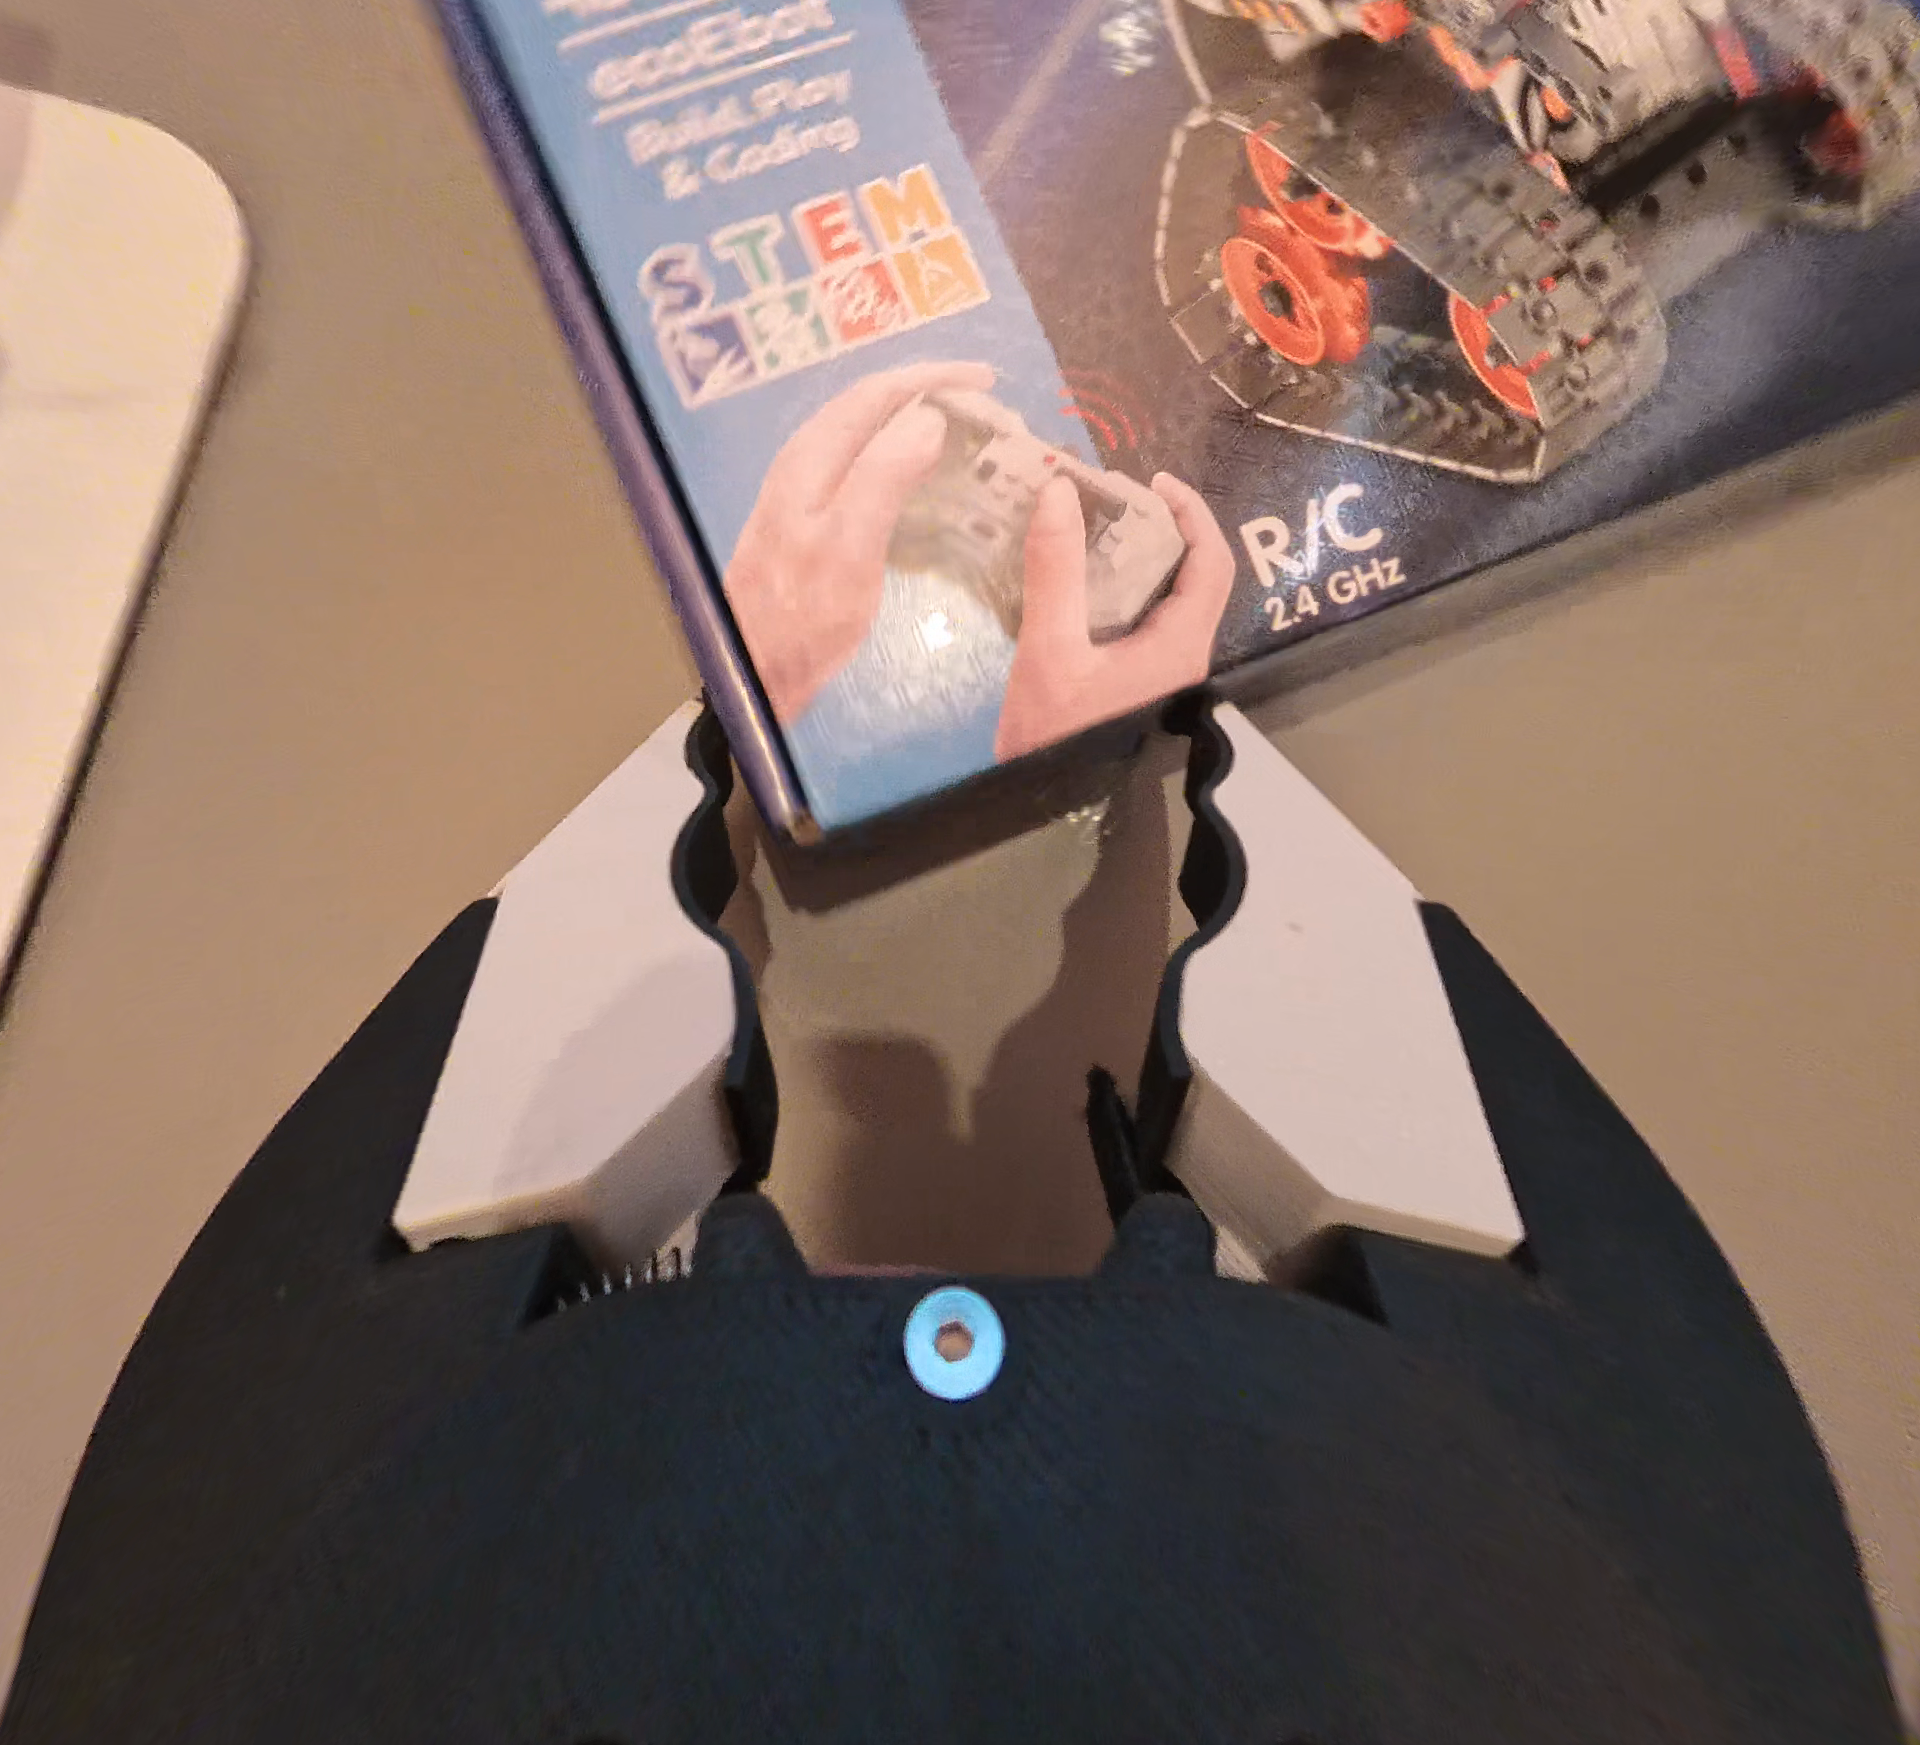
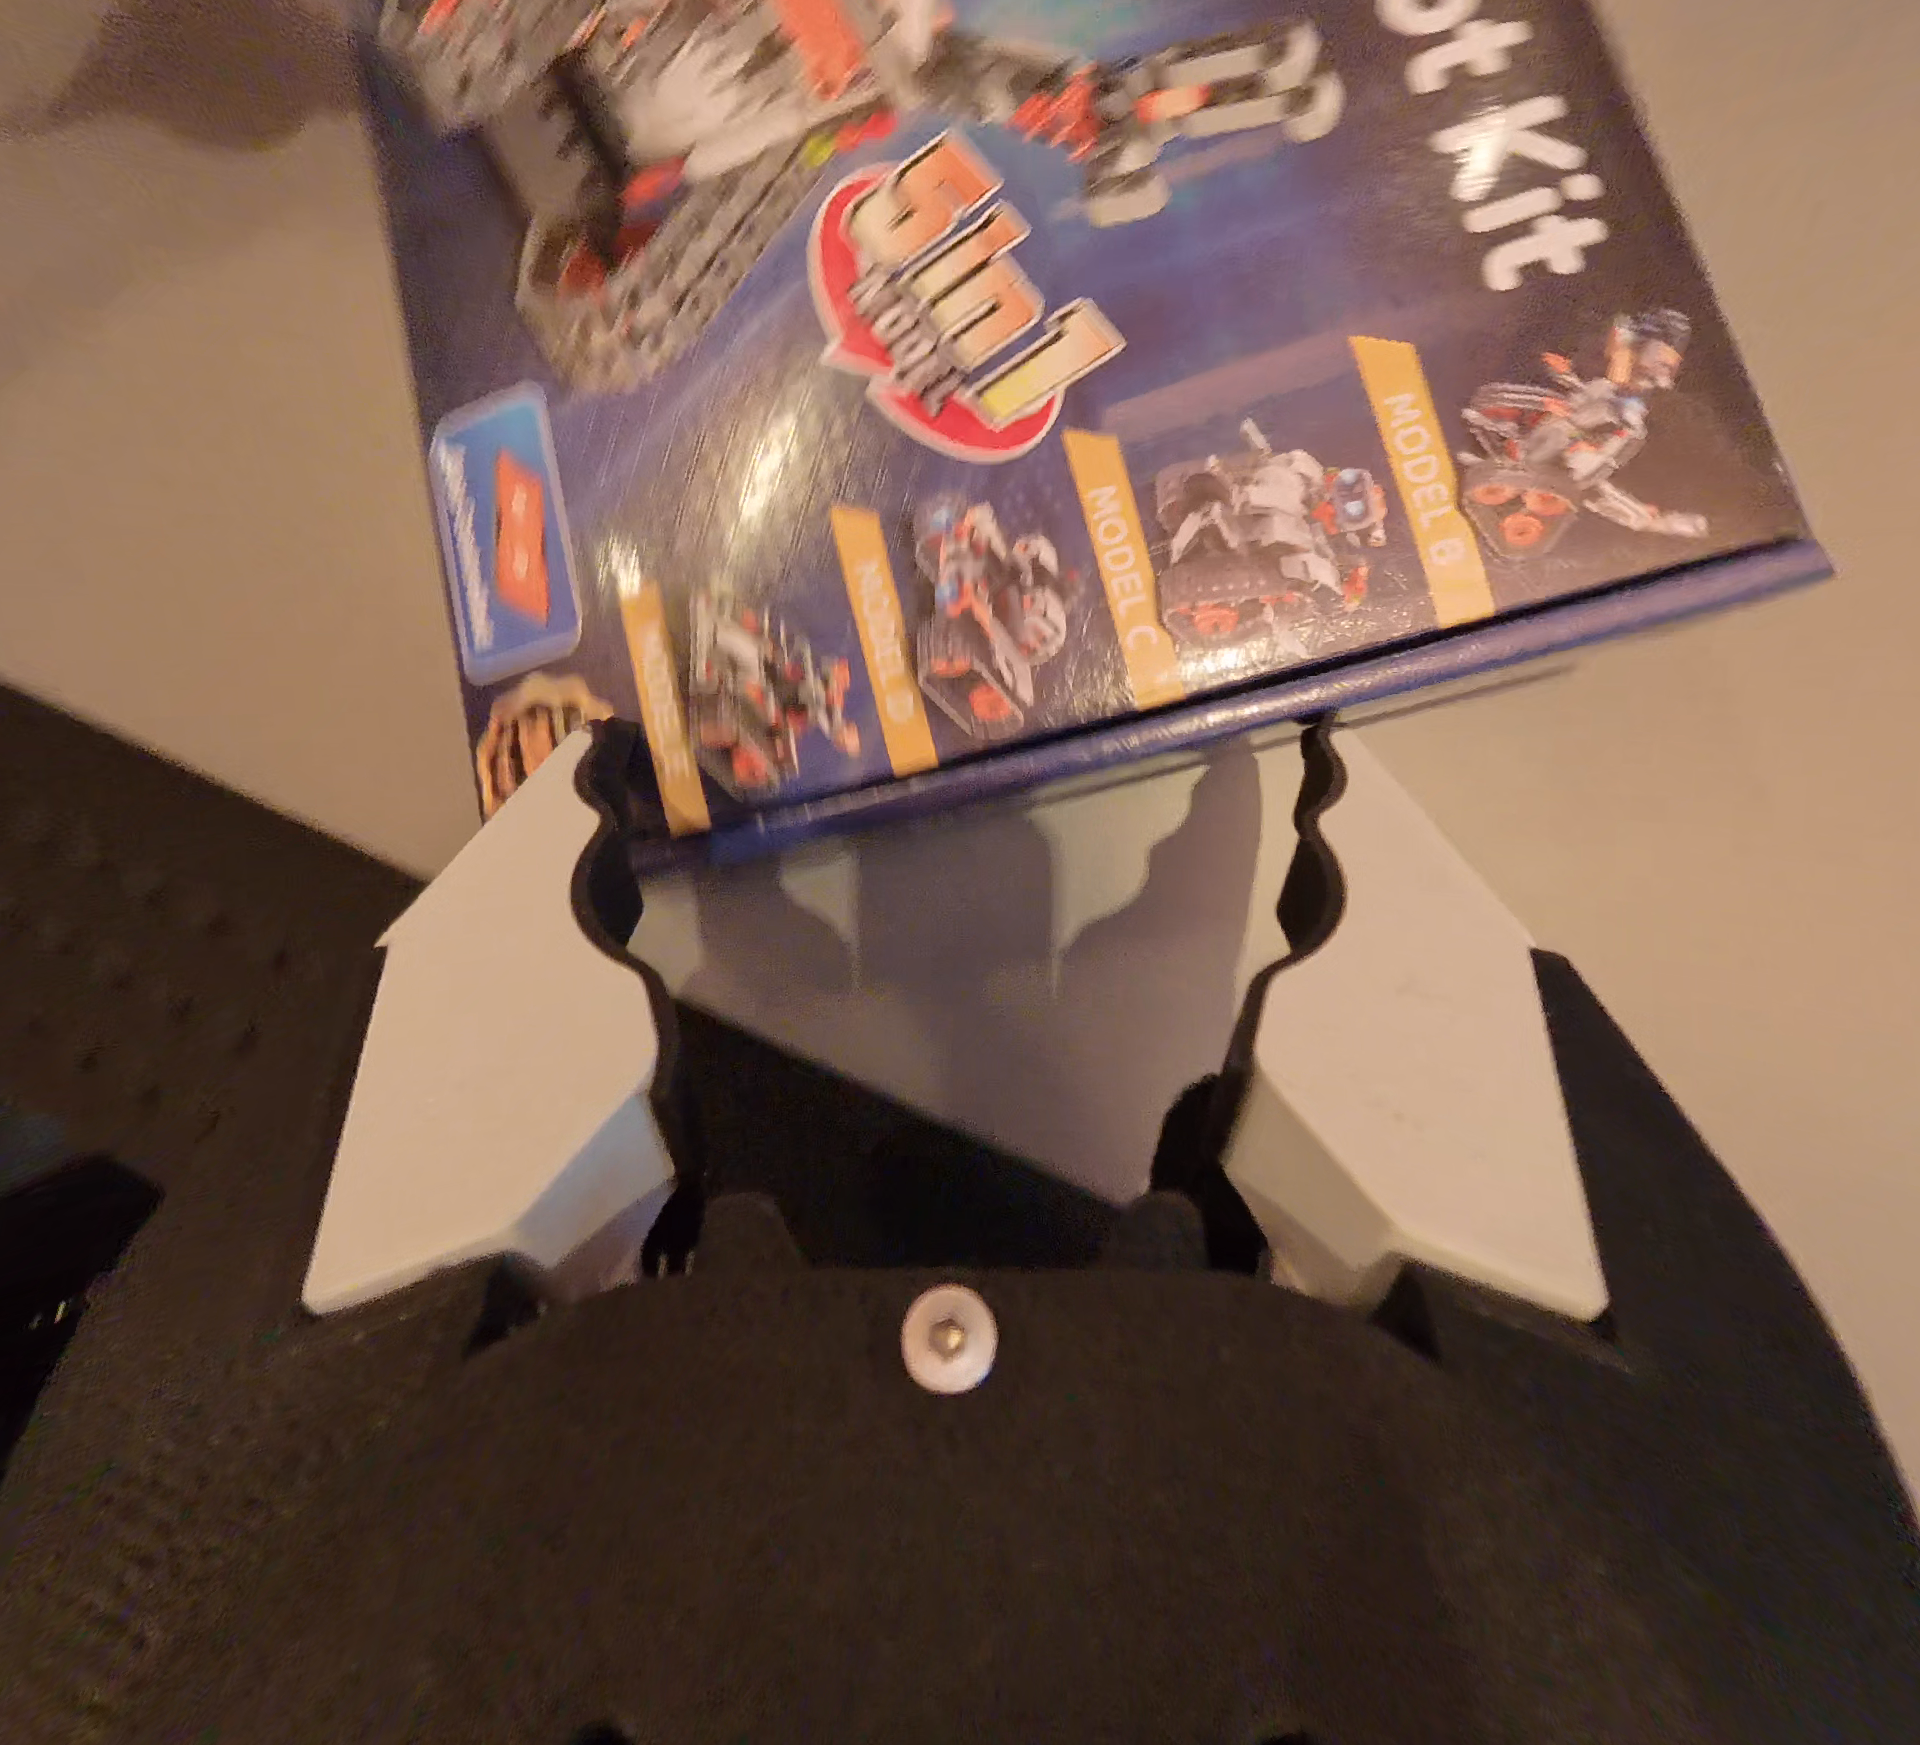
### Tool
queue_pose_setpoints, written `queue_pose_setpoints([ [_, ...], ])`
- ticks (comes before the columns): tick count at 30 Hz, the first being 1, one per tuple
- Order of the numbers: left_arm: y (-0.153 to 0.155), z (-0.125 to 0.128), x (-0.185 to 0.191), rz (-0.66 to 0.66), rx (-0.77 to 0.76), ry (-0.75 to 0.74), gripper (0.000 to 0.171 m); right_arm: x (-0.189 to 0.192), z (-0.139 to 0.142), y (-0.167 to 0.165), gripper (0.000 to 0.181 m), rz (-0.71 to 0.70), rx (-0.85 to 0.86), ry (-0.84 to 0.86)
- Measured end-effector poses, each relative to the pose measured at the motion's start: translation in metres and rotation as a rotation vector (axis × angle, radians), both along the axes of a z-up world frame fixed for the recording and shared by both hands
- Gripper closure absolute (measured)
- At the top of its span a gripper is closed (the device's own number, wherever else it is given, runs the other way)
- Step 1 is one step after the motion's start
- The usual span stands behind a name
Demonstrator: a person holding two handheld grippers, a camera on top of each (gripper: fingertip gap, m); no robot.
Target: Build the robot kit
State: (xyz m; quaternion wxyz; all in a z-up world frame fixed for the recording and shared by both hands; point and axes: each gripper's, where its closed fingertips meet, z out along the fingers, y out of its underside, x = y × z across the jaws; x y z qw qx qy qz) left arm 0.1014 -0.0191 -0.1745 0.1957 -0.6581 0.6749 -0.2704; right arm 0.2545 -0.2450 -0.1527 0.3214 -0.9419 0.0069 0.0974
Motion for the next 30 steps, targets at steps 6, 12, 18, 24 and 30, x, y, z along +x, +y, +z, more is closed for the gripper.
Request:
queue_pose_setpoints([
  [6,0.029,0.014,0.026,0.183,-0.034,-0.111,0.106,0.048,0.020,-0.006,0.058,-0.038,0.091,0.002],
  [12,-0.095,0.019,0.019,0.141,-0.315,-0.133,0.110,0.066,0.012,0.028,0.069,0.054,0.137,0.151],
  [18,-0.126,0.020,0.061,0.204,-0.347,-0.224,0.091,0.065,-0.003,0.040,0.078,0.035,0.173,0.143],
  [24,-0.103,0.023,0.089,0.226,-0.234,-0.228,0.055,0.066,-0.004,0.050,0.083,0.007,0.207,0.203],
  [30,-0.066,0.026,0.104,0.276,-0.187,-0.259,0.057,0.075,-0.003,0.084,0.082,-0.013,0.225,0.219],
])
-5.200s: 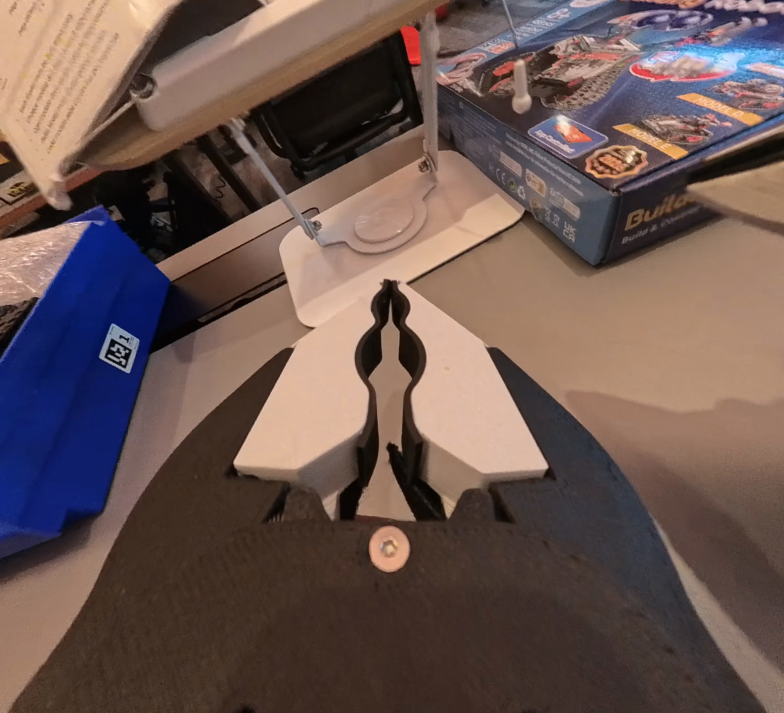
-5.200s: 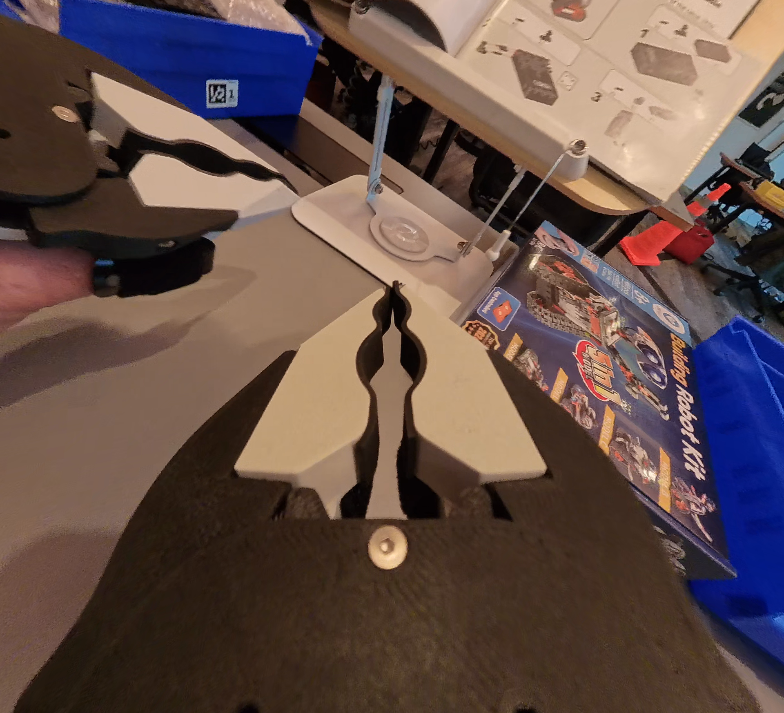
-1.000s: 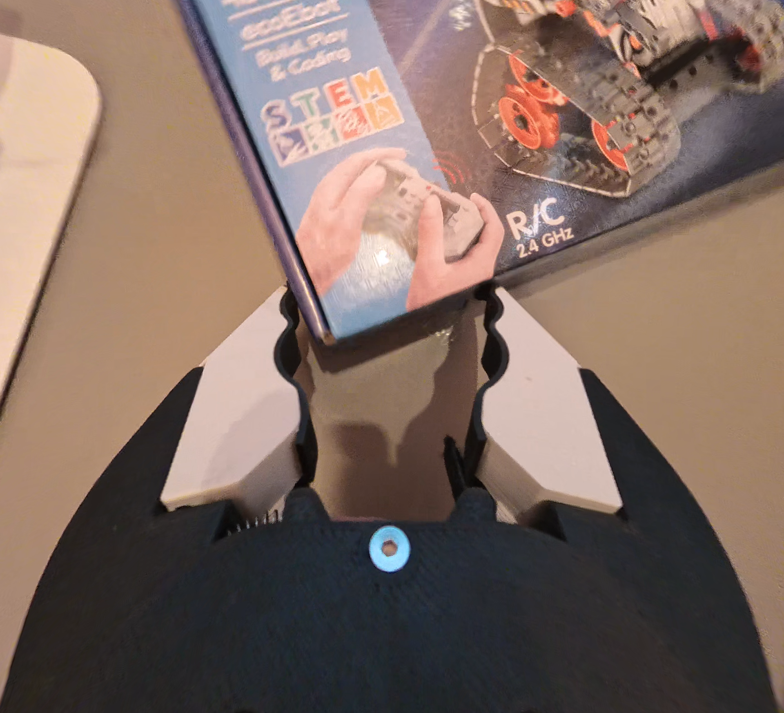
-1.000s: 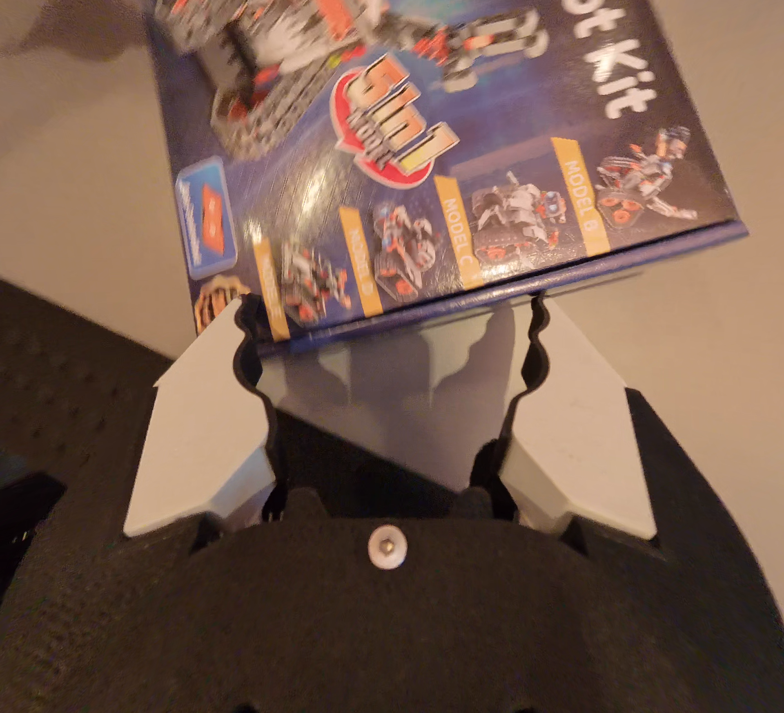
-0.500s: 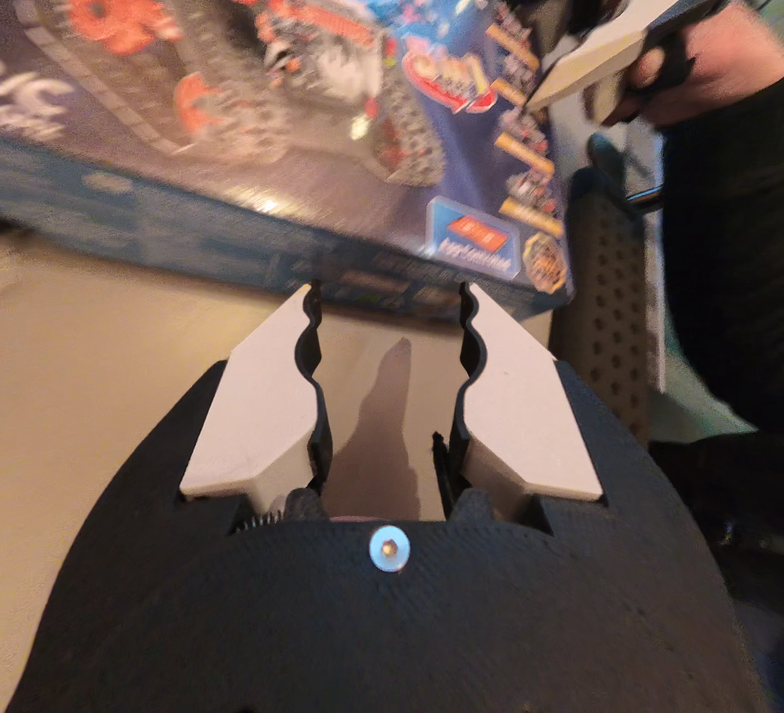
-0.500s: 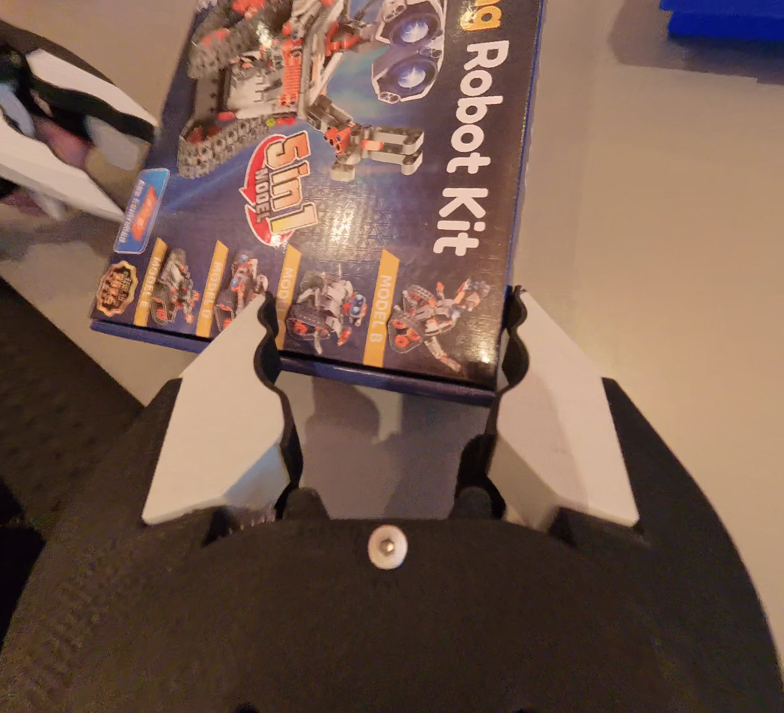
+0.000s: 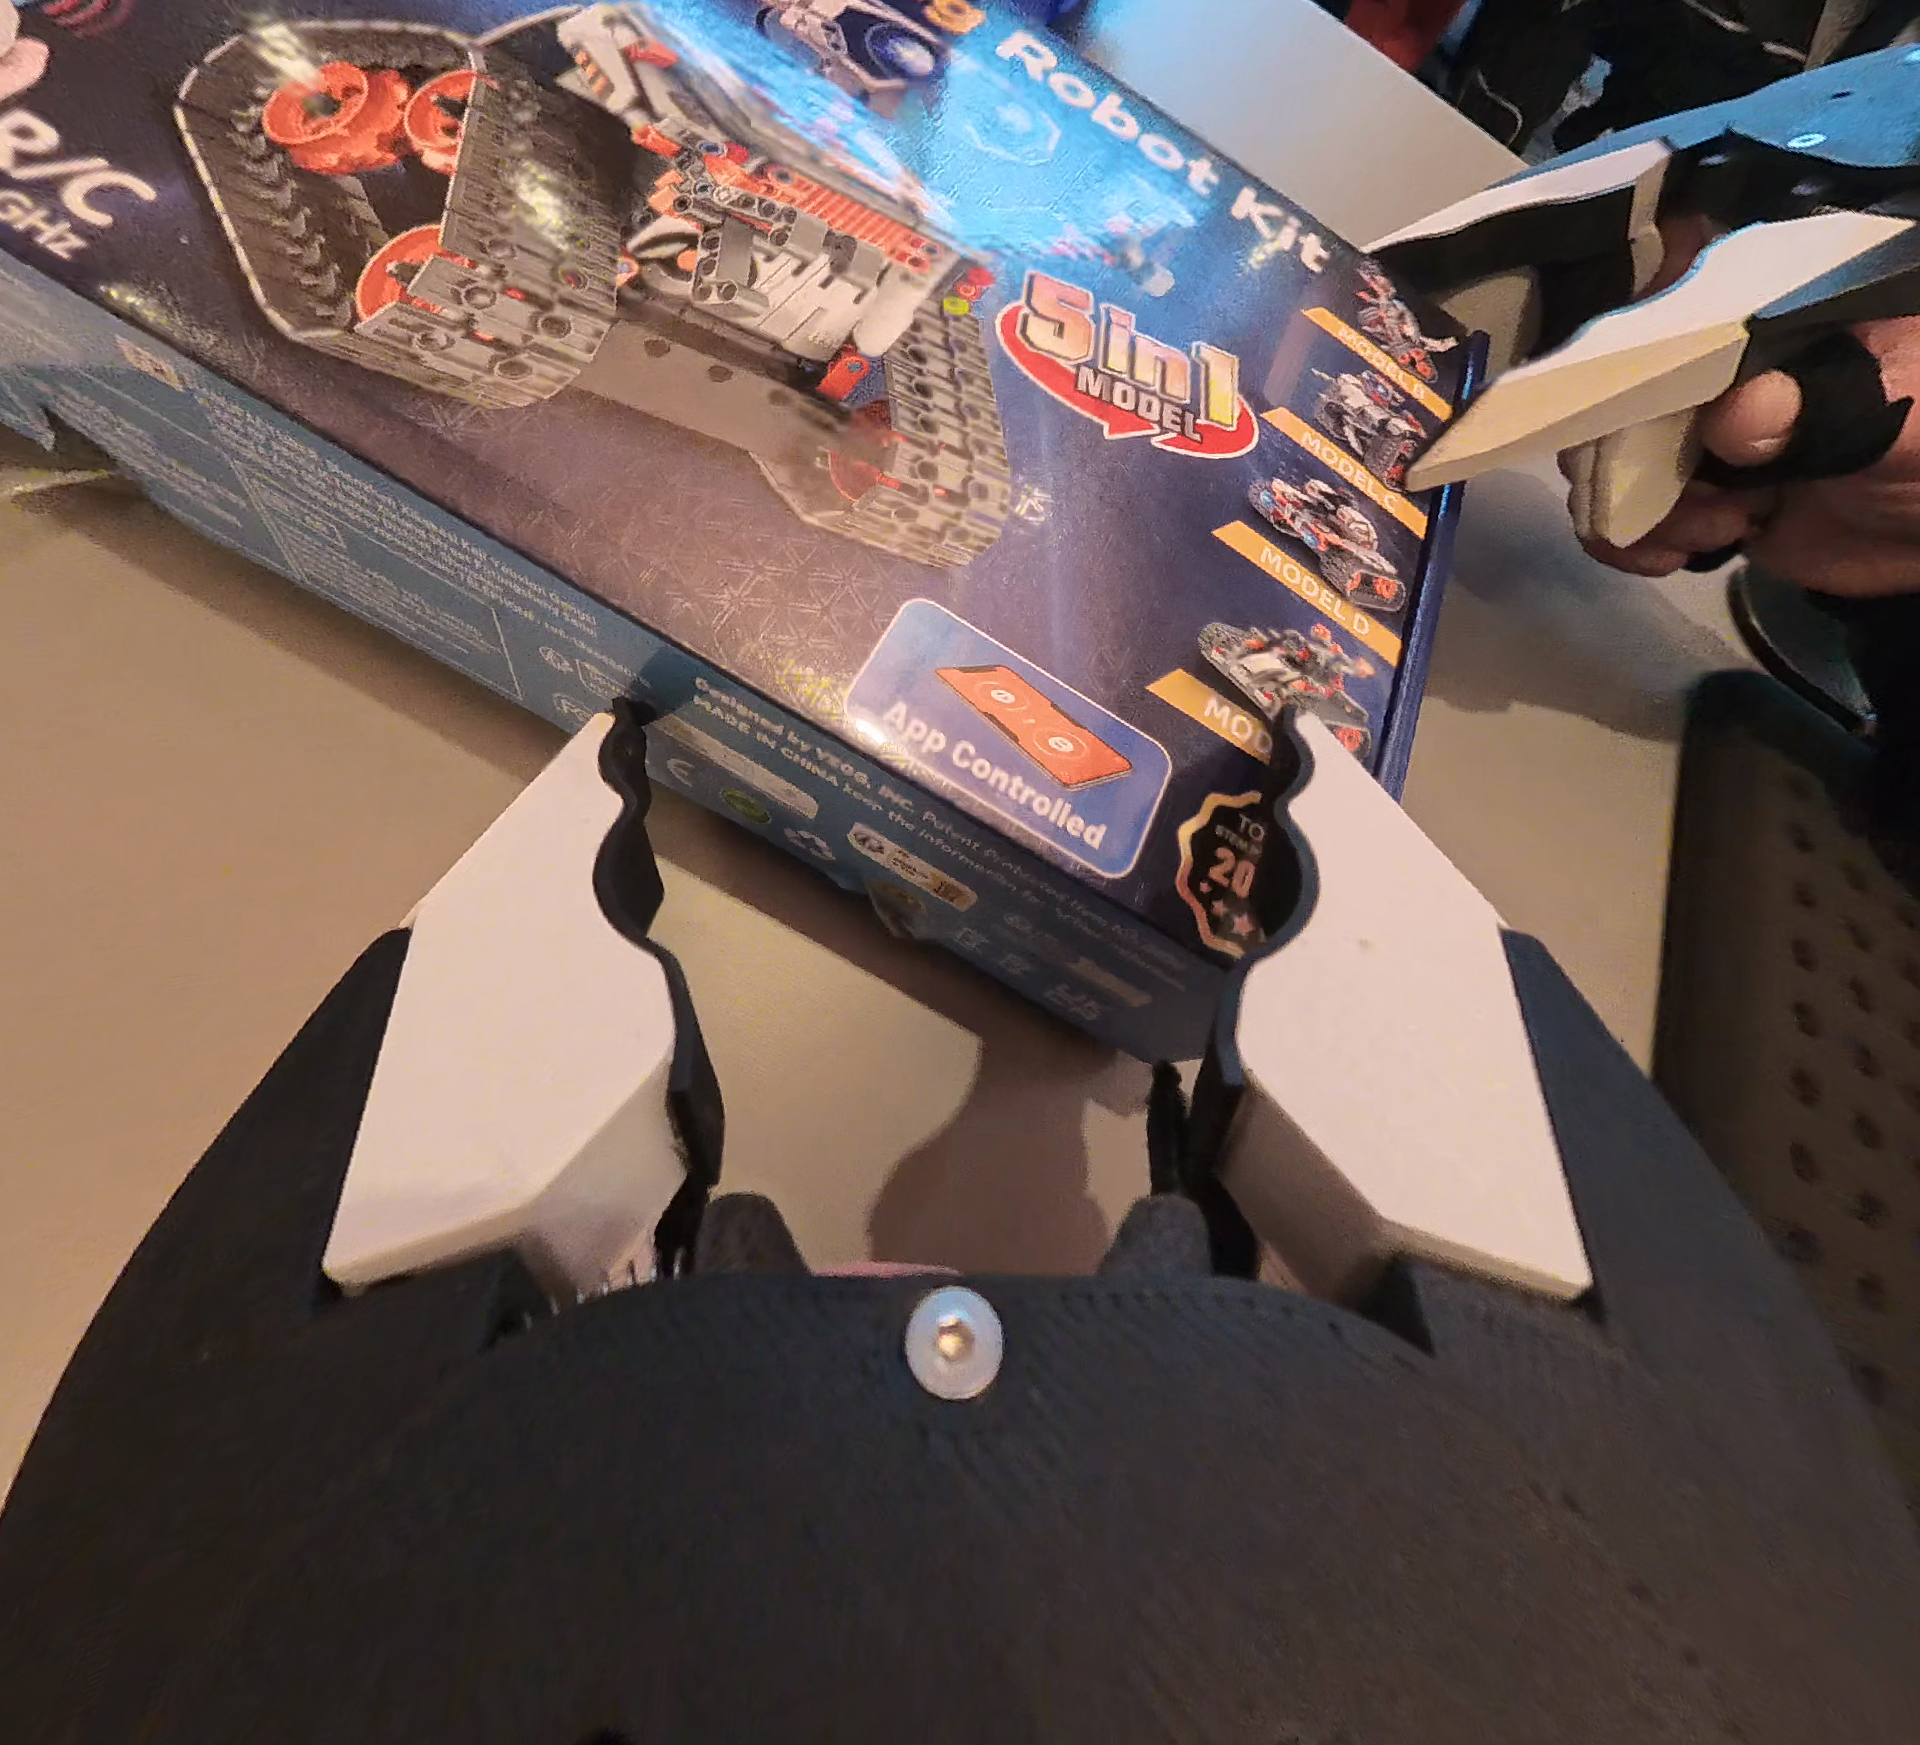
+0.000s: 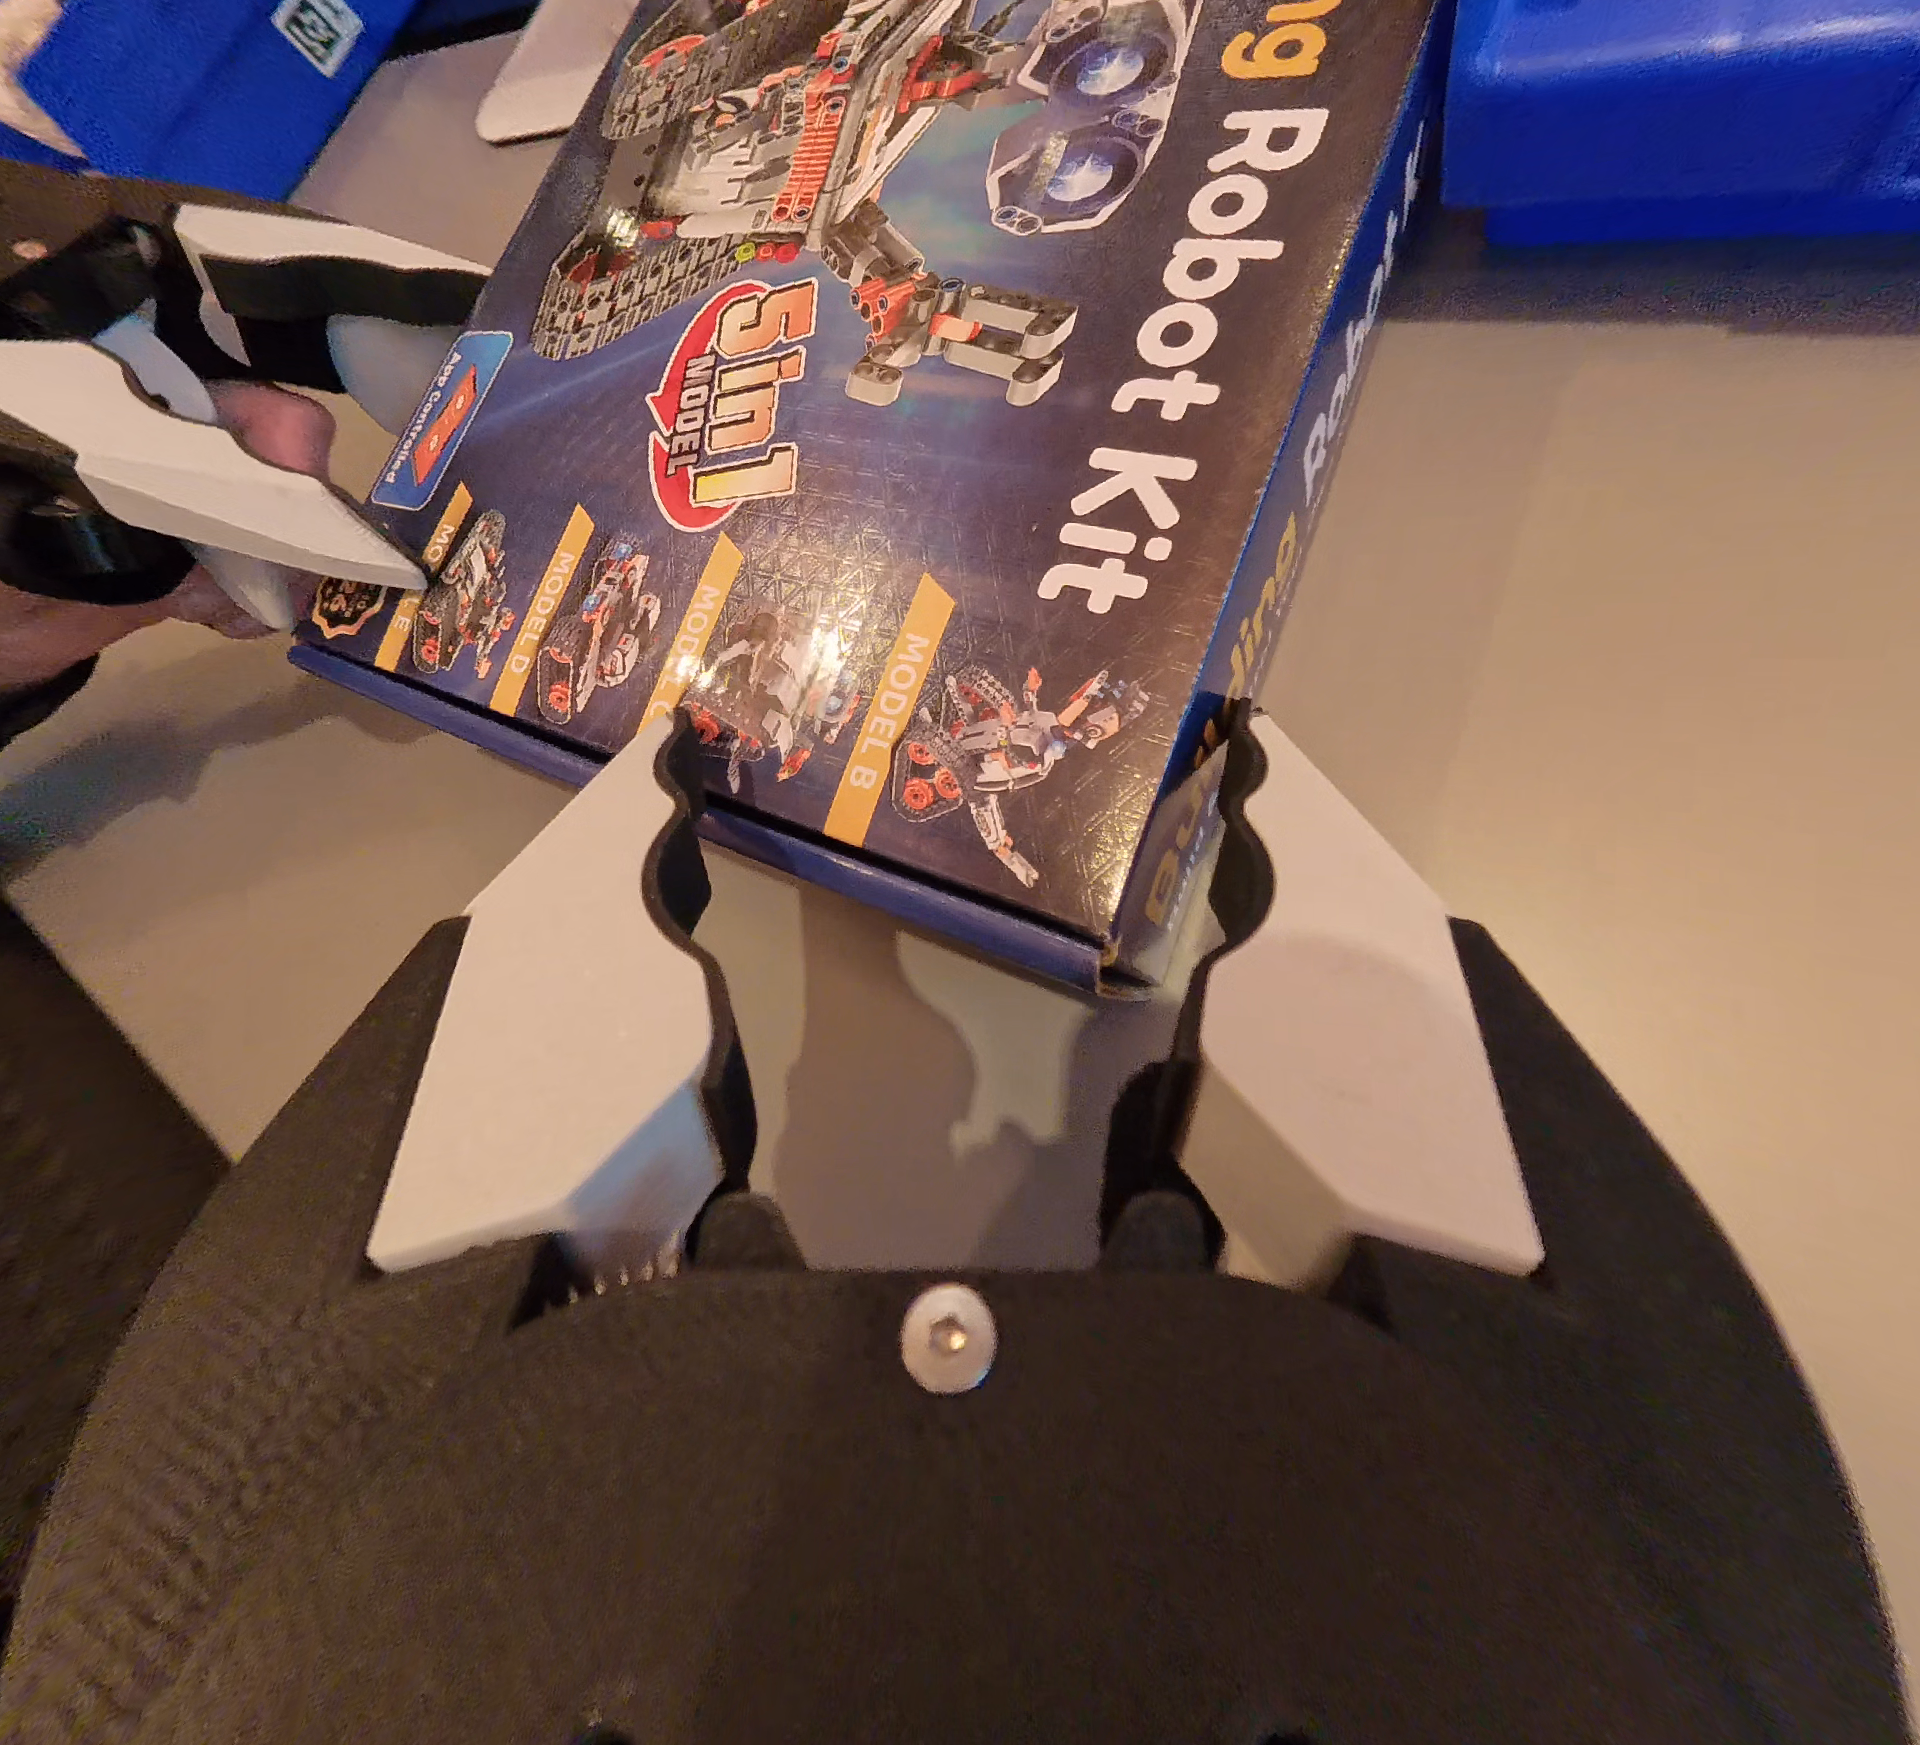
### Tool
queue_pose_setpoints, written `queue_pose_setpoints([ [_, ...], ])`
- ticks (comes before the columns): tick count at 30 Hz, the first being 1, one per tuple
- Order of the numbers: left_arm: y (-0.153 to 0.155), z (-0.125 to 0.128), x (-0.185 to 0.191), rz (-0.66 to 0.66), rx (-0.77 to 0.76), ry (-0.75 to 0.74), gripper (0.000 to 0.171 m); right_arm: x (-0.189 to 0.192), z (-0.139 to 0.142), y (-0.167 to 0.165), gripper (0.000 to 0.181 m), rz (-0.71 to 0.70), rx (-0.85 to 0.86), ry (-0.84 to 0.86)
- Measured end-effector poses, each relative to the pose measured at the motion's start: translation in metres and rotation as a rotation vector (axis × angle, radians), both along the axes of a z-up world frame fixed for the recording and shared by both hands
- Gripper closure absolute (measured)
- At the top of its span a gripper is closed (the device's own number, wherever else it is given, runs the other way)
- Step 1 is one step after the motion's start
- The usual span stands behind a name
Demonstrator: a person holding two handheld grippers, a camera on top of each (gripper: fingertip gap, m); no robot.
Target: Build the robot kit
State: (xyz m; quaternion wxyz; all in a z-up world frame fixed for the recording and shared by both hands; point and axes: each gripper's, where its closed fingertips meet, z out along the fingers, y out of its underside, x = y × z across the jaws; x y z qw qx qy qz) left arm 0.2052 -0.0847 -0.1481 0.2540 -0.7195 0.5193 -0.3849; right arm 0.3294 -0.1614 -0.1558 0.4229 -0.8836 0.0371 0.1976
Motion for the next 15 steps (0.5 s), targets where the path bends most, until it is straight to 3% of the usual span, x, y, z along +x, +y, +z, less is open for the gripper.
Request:
queue_pose_setpoints([
  [11,0.082,-0.008,0.033,0.038,-0.014,-0.031,0.057,0.025,-0.002,0.078,0.075,-0.031,-0.008,-0.056],
  [14,0.107,-0.006,0.034,0.075,-0.036,-0.048,0.066,0.028,-0.002,0.095,0.073,0.001,0.023,-0.055],
  [15,0.110,-0.003,0.029,0.089,-0.052,-0.063,0.078,0.029,0.000,0.093,0.076,-0.001,0.025,-0.055],
])
